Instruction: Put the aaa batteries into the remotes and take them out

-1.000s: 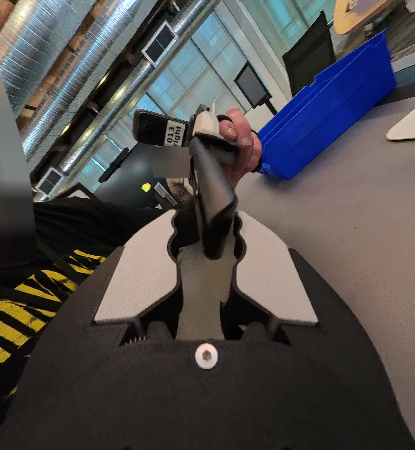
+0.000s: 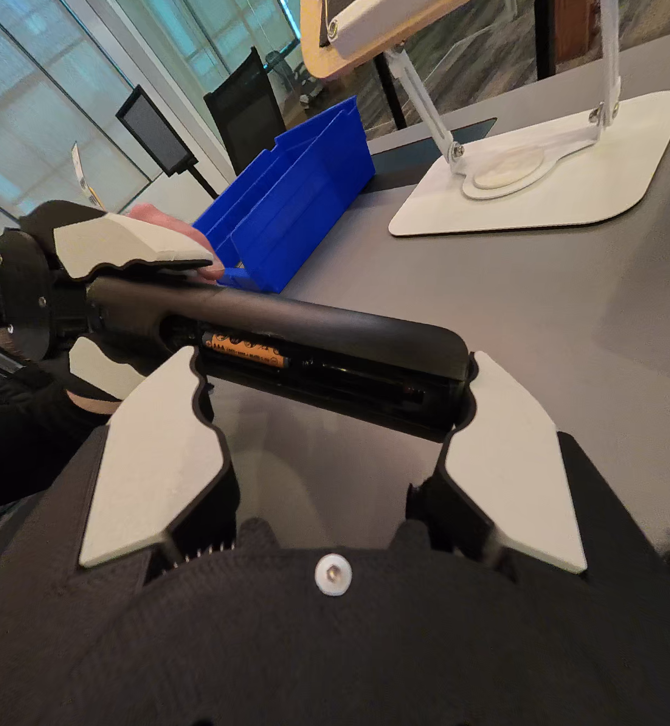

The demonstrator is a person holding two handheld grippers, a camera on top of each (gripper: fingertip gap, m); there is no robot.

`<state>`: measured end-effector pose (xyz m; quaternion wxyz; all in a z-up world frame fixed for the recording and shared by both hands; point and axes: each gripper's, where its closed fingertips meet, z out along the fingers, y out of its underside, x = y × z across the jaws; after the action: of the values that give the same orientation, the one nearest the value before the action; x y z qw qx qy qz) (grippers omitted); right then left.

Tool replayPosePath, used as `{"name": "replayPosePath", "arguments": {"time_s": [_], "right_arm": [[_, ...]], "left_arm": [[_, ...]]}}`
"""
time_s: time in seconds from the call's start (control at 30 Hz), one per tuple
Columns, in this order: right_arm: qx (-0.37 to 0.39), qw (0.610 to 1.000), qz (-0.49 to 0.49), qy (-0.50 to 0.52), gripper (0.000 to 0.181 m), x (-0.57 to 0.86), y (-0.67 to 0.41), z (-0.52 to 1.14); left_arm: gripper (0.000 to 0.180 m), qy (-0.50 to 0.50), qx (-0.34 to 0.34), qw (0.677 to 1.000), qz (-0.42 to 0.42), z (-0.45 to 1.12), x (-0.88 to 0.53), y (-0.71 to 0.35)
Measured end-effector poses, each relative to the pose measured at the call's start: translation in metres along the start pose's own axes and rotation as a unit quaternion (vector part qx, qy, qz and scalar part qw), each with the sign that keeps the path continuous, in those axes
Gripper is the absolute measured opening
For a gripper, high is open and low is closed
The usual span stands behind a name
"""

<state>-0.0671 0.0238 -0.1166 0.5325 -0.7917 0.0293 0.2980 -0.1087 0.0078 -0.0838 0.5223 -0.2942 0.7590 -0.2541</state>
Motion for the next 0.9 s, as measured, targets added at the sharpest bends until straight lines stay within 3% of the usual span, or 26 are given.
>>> {"name": "replayPosePath", "arguments": {"time_s": [0.9], "right_arm": [[0.004, 0.998, 0.035, -0.043, 0.117, 0.0078, 0.0025, 0.0049]], "left_arm": [[0.060, -0.007, -0.010, 1.000, -0.001, 0.0065, 0.0040, 0.0001]]}}
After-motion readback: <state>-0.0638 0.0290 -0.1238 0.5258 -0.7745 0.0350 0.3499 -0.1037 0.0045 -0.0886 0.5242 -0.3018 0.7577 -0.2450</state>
